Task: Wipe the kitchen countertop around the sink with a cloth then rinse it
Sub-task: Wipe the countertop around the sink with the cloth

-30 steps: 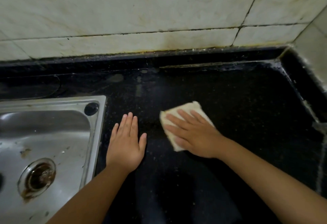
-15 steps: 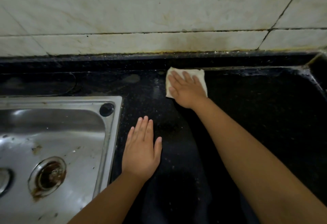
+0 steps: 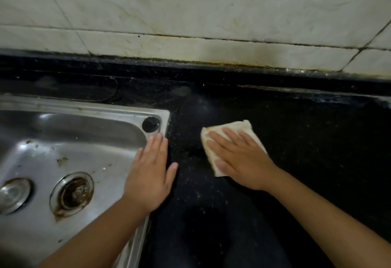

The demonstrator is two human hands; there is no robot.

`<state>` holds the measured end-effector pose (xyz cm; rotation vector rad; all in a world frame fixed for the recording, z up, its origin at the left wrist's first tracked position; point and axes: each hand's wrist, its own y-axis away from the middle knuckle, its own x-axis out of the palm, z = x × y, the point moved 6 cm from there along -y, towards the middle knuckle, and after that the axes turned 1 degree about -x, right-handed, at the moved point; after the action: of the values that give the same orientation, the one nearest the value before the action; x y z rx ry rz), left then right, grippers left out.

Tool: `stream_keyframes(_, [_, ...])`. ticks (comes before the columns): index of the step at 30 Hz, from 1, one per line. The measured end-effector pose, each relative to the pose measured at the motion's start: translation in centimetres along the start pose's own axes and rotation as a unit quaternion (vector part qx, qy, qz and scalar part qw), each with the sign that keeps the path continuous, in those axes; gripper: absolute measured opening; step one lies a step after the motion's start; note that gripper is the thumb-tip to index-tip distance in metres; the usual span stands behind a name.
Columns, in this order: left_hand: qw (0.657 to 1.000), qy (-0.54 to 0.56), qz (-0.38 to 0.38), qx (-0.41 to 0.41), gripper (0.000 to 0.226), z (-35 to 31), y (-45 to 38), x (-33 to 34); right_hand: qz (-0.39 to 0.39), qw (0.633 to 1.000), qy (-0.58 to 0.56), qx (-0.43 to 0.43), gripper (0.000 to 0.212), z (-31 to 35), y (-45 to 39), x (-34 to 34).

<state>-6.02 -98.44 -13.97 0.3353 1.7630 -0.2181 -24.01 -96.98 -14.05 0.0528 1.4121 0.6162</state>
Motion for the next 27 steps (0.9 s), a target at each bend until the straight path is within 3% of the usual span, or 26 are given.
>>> stream_keyframes(2, [1.000, -0.029, 0.010, -0.003, 0.074, -0.4, 0.4, 0.8, 0.005, 0.998, 0.012, 0.068, 0.104, -2.9, 0.4, -0.7])
stream_keyframes(6, [0.999, -0.027, -0.025, -0.024, 0.072, -0.2, 0.5, 1.0, -0.025, 0.991, -0.040, 0.126, 0.054, -4.4, -4.5, -3.6])
stream_keyframes(12, [0.998, -0.028, -0.039, -0.039, 0.059, -0.3, 0.4, 0.9, -0.065, 0.997, -0.038, 0.022, 0.051, 0.8, -14.4, -6.7])
stream_keyframes(18, [0.998, -0.024, -0.030, -0.043, 0.060, -0.3, 0.5, 1.0, -0.048, 0.996, -0.028, -0.068, 0.047, 5.3, -16.9, -7.2])
stream_keyframes(22, [0.997, -0.018, -0.055, -0.048, 0.060, -0.1, 0.5, 0.9, -0.053, 0.998, 0.003, -0.034, 0.047, 3.0, -14.3, -6.0])
stream_keyframes(27, [0.998, -0.007, -0.049, -0.047, 0.061, -0.1, 0.6, 0.9, -0.056, 0.992, 0.022, 0.108, 0.058, -3.5, -6.2, -3.6])
